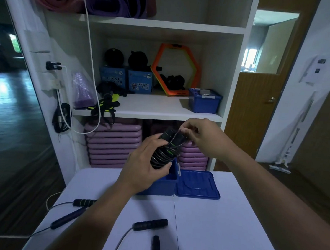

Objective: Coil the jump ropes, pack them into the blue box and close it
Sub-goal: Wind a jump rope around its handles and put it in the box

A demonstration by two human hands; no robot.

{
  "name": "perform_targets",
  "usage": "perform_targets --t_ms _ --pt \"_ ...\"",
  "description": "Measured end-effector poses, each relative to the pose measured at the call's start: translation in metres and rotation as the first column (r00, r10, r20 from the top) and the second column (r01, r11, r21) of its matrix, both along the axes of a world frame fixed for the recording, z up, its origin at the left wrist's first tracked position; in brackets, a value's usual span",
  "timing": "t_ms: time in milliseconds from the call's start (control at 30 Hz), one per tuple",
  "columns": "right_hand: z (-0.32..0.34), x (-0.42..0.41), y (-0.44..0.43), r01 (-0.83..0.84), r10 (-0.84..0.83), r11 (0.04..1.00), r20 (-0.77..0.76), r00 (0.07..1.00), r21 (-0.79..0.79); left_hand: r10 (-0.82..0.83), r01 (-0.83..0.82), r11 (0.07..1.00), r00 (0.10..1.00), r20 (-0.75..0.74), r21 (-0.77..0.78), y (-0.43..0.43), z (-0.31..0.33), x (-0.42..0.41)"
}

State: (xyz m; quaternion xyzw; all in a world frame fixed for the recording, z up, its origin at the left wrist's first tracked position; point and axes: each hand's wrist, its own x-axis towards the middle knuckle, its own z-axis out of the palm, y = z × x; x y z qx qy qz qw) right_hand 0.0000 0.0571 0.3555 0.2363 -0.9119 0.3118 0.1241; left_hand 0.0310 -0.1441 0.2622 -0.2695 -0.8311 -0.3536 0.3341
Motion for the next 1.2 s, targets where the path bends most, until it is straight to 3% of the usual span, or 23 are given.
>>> perform_targets --t_ms 200,400,633,733,833,967,1033,1200 --pt "-0.007 0.002 0.001 -0.107 0.127 0.989 0.223 0.966 -0.099 0.027 -0.022 0.997 0.997 -0.071 0.080 0.001 0.003 0.003" --pt "-0.011 0.008 -0.006 -0.173 0.212 0.968 0.221 0.952 -0.182 0.017 -0.006 0.983 0.998 -0.062 0.184 0.001 0.005 0.003" --pt "-0.026 0.002 -0.013 -0.097 0.144 0.974 0.229 0.963 -0.205 0.020 -0.034 0.962 0.998 0.055 0.271 0.004 -0.001 0.000" --pt "-0.039 -0.002 -0.022 -0.049 0.087 0.978 0.186 0.979 -0.202 -0.021 -0.026 0.939 0.991 0.134 0.342 0.002 -0.005 -0.003" --pt "-0.051 -0.006 -0.035 0.063 -0.055 0.973 0.041 0.998 -0.223 -0.104 -0.004 0.912 0.965 0.240 0.411 0.000 0.001 -0.007" --pt "-0.055 -0.008 -0.046 0.088 -0.121 0.890 -0.045 0.992 -0.448 -0.097 -0.014 0.940 0.947 0.305 0.341 -0.008 0.009 -0.011" --pt "-0.057 -0.007 -0.051 0.069 -0.077 0.861 0.005 0.997 -0.504 -0.080 -0.037 0.948 0.933 0.351 0.316 -0.018 0.010 -0.015" --pt "-0.062 -0.012 -0.065 0.201 0.080 0.726 0.370 0.925 -0.658 -0.035 -0.048 0.985 0.885 0.465 0.166 -0.040 0.006 -0.016"
